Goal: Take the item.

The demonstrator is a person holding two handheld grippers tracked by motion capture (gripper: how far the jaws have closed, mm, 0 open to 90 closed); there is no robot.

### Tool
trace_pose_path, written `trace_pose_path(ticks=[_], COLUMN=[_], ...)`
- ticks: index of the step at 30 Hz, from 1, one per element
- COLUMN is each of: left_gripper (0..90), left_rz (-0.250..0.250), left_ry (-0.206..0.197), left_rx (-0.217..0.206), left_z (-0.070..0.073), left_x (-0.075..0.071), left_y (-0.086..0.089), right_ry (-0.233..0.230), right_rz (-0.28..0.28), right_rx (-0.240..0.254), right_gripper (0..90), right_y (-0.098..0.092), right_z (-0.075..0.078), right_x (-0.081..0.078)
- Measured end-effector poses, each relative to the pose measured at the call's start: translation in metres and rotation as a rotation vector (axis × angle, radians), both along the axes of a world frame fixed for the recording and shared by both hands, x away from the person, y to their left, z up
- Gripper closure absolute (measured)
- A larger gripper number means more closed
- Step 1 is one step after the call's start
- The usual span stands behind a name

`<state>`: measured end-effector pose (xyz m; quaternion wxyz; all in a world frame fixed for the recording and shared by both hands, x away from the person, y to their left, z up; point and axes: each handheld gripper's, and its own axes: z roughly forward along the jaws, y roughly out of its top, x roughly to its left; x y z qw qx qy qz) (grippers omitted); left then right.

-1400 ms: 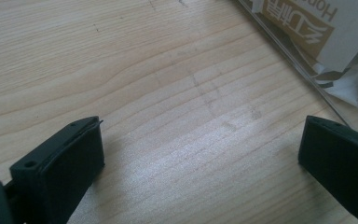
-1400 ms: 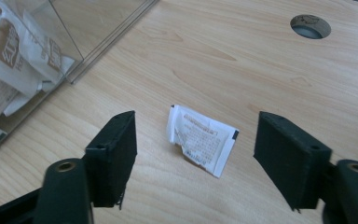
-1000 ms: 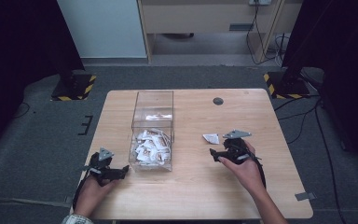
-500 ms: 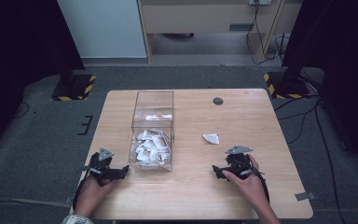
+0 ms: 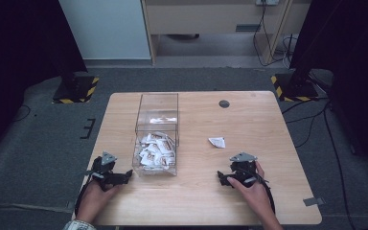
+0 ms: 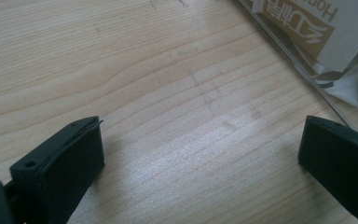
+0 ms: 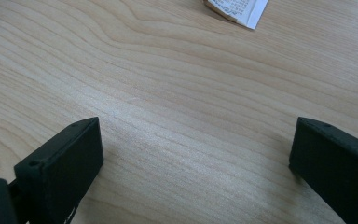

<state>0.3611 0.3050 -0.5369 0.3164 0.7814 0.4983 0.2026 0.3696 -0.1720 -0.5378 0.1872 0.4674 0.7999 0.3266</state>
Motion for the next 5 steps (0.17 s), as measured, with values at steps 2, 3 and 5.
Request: trace_pose_path(ticks=[2, 3, 5], left_gripper=[0.0, 0.0, 0.0], left_rz=[0.000, 0.001, 0.001], left_ry=[0.000, 0.000, 0.000], left_rx=[0.000, -0.001, -0.001], left_z=[0.0000, 0.0000, 0.0000], left_x=[0.0000, 0.0000, 0.0000], left_y=[0.0000, -0.0001, -0.0001], right_ry=[-0.011, -0.011, -0.010], right_rz=[0.004, 0.004, 0.003], right_rx=[0.006, 0.006, 0.007], right_gripper=[2.4, 2.4, 2.4], right_y=[-0.0009, -0.0008, -0.0008], right_z=[-0.0012, -0.0011, -0.0011], right_x=[-0.0004, -0.0004, -0.0004])
